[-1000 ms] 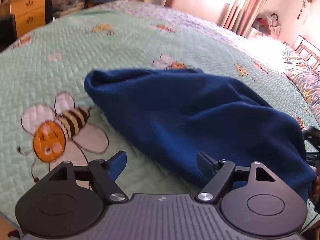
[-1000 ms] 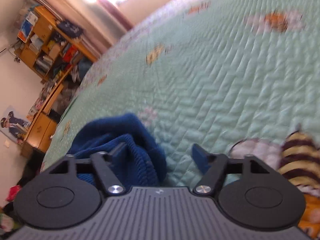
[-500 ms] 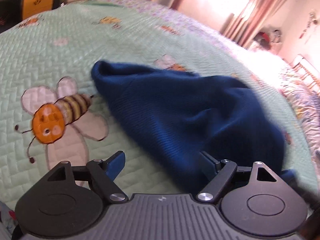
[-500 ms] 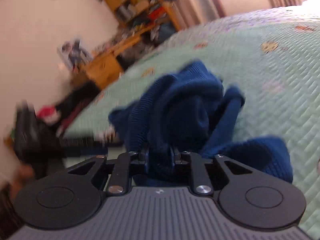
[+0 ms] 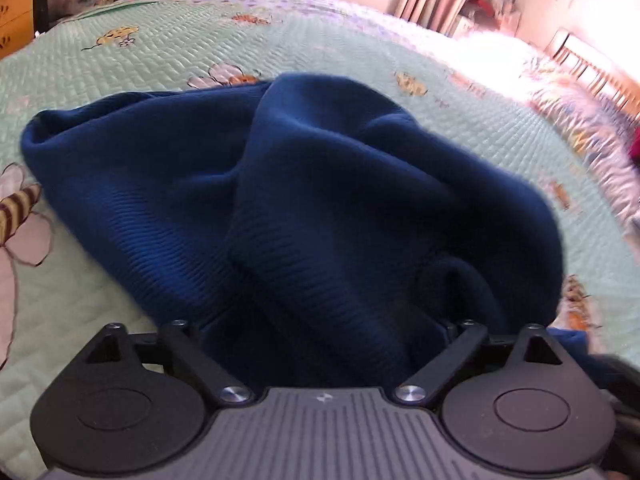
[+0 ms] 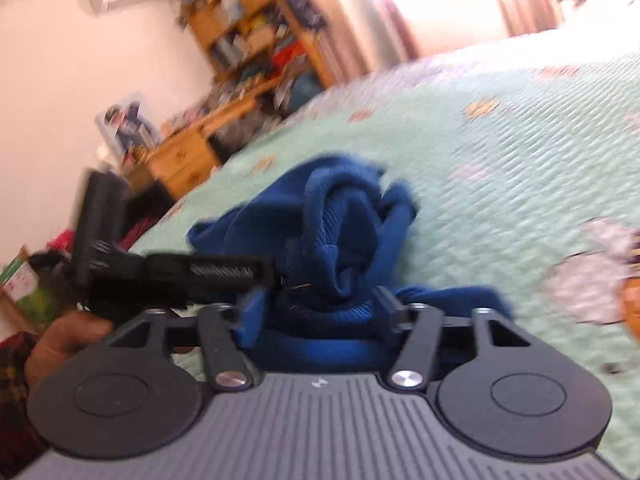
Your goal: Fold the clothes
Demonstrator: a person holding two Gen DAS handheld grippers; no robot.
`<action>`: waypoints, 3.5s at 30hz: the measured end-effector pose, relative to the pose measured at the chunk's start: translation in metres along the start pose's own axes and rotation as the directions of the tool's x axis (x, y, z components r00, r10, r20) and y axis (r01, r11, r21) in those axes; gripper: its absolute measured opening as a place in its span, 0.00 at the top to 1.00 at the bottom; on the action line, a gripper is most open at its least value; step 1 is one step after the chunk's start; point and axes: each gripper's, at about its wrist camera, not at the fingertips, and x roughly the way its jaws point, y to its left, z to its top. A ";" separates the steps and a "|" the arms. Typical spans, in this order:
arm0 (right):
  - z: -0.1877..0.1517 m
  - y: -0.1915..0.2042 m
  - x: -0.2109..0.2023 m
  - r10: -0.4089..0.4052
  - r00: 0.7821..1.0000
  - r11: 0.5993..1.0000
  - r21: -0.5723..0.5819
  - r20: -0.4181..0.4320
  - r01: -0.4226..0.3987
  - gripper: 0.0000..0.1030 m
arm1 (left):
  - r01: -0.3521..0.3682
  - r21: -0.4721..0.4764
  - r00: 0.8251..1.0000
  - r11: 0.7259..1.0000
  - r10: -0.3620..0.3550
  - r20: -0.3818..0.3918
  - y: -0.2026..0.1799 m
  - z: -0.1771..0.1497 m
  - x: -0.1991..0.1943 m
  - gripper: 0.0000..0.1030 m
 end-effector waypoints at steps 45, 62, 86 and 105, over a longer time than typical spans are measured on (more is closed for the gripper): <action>0.048 0.006 0.224 -0.286 0.956 0.920 -0.297 -0.061 0.256 0.00 | -0.160 -0.150 0.976 0.976 0.179 0.127 0.052 0.012 -0.001 0.27; 0.050 0.006 0.230 -0.286 0.956 0.923 -0.286 -0.065 0.257 0.00 | -0.236 -0.172 0.964 0.956 0.253 0.083 0.042 0.016 -0.004 0.19; 0.046 0.008 0.233 -0.291 0.956 0.918 -0.292 -0.044 0.266 0.00 | -0.126 -0.164 0.985 0.978 0.144 0.100 0.061 0.010 -0.016 0.14; 0.068 0.005 0.237 -0.230 0.953 0.966 -0.166 -0.195 0.199 0.00 | -0.103 -0.243 0.977 0.965 0.143 0.155 0.109 0.006 -0.042 0.13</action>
